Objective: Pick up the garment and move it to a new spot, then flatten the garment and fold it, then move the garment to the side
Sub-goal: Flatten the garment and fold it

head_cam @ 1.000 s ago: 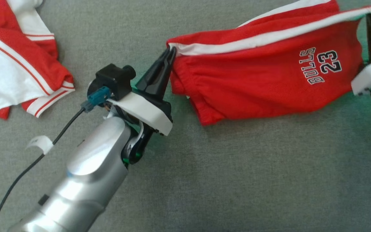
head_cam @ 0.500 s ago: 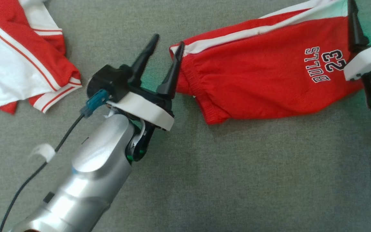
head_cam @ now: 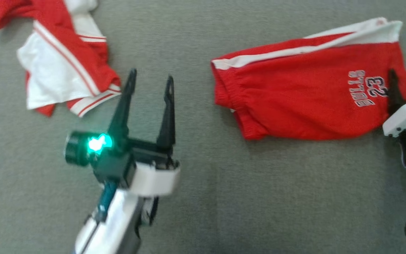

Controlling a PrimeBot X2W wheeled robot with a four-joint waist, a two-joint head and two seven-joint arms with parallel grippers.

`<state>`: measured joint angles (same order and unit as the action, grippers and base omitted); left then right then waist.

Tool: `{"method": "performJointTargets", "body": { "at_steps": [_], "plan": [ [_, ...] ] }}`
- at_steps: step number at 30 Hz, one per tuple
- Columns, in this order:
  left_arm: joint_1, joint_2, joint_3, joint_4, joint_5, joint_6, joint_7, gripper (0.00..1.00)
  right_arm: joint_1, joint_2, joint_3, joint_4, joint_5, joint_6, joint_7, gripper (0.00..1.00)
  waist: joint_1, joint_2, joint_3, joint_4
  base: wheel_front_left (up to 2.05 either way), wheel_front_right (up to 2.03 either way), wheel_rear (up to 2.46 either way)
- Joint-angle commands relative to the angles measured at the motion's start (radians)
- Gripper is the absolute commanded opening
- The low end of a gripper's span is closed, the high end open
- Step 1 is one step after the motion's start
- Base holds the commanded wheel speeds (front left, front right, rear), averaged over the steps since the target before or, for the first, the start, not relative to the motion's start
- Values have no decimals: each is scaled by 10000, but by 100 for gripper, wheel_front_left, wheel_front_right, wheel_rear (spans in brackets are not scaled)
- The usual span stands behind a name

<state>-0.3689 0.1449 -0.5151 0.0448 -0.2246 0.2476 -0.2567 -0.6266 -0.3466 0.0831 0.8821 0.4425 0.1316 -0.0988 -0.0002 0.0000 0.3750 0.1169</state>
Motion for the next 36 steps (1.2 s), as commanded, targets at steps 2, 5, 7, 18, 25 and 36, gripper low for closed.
{"method": "performJointTargets", "body": {
  "at_steps": [2,5,7,18,25,36],
  "plan": [
    [355,-143,472,-698,326,67,-49,100,84,19,208,75,476,-9,311,14,2,0,-205,455,0,0,0],
    [865,-350,634,-878,521,-34,-50,100,130,17,425,146,879,-9,517,0,2,0,-335,637,0,0,0],
    [1084,-435,753,-887,624,-147,-50,100,164,-90,526,147,1046,-9,432,0,2,0,-455,655,0,0,0],
    [1509,-682,1319,-937,1023,-612,-50,100,398,-1369,721,484,853,-9,-128,0,2,0,-956,-373,0,0,0],
    [1571,-792,1400,-758,1150,-954,-51,100,414,-2014,908,10,729,-9,-381,0,2,0,-1128,-869,0,0,0],
    [1946,-895,1436,-467,1180,-1231,-51,100,1436,-347,2191,-4349,265,-9,-270,0,2,0,-1979,-610,0,0,0]
  ]
}}
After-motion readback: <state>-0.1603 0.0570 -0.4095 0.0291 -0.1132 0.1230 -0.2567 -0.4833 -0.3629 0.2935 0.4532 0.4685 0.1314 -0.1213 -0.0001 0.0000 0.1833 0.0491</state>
